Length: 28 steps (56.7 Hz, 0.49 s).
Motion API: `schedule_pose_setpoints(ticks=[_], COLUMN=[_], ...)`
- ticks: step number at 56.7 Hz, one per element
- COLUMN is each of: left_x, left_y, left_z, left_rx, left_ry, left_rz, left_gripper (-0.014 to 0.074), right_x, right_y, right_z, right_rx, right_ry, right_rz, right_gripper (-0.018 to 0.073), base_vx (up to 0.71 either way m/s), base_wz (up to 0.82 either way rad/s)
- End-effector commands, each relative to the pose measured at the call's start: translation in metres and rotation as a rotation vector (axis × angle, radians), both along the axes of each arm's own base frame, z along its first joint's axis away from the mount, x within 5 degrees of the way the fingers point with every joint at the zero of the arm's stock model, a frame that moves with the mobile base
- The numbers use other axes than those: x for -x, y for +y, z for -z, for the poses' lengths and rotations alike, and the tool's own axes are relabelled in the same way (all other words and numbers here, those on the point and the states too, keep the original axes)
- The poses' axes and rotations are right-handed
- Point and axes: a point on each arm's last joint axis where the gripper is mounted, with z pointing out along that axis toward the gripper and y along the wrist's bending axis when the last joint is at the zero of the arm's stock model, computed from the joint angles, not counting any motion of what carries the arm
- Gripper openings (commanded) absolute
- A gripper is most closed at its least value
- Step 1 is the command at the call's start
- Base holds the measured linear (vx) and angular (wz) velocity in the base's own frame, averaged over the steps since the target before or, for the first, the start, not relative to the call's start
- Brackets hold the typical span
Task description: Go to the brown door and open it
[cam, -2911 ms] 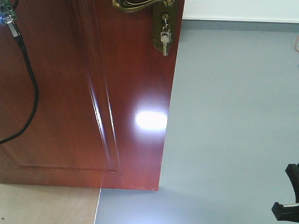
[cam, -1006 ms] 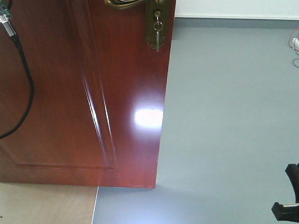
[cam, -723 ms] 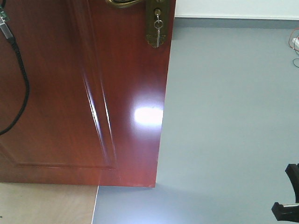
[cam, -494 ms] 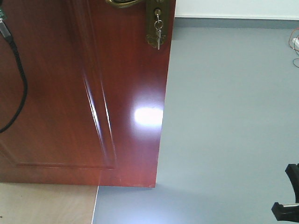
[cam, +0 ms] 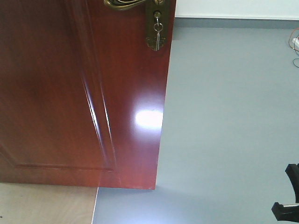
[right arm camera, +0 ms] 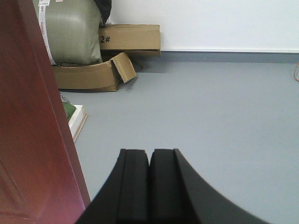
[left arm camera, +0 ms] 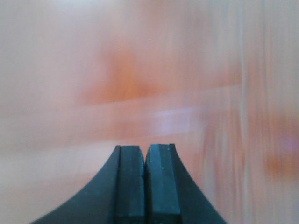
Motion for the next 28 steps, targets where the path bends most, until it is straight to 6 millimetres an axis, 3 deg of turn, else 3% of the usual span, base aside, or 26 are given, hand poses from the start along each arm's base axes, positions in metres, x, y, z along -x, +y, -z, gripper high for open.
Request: schedule_pose_setpoints(ticks=[1, 14, 28], left_x=[0.031, 0.094, 0.133], left_y=[0.008, 0.017, 0.021], left_z=[-0.001, 0.051, 0.122], left_rx=[0.024, 0.026, 0.024], left_ry=[-0.120, -0.143, -0.115], left_rz=[-0.018, -0.034, -0.035], left_gripper=[0.0036, 0.0036, 0.0036], right_x=[-0.002, -0.002, -0.002], right_y=[0.000, 0.000, 0.000], right_z=[-0.006, -0.006, -0.006], right_rx=[0.006, 0.006, 0.006], right_ry=[-0.078, -0.078, -0.078], right_rz=[0.004, 0.004, 0.004], right_gripper=[0.0000, 0.0000, 0.0000], base_vx=[0.00, 0.00, 0.00], base_wz=[0.00, 0.00, 0.00])
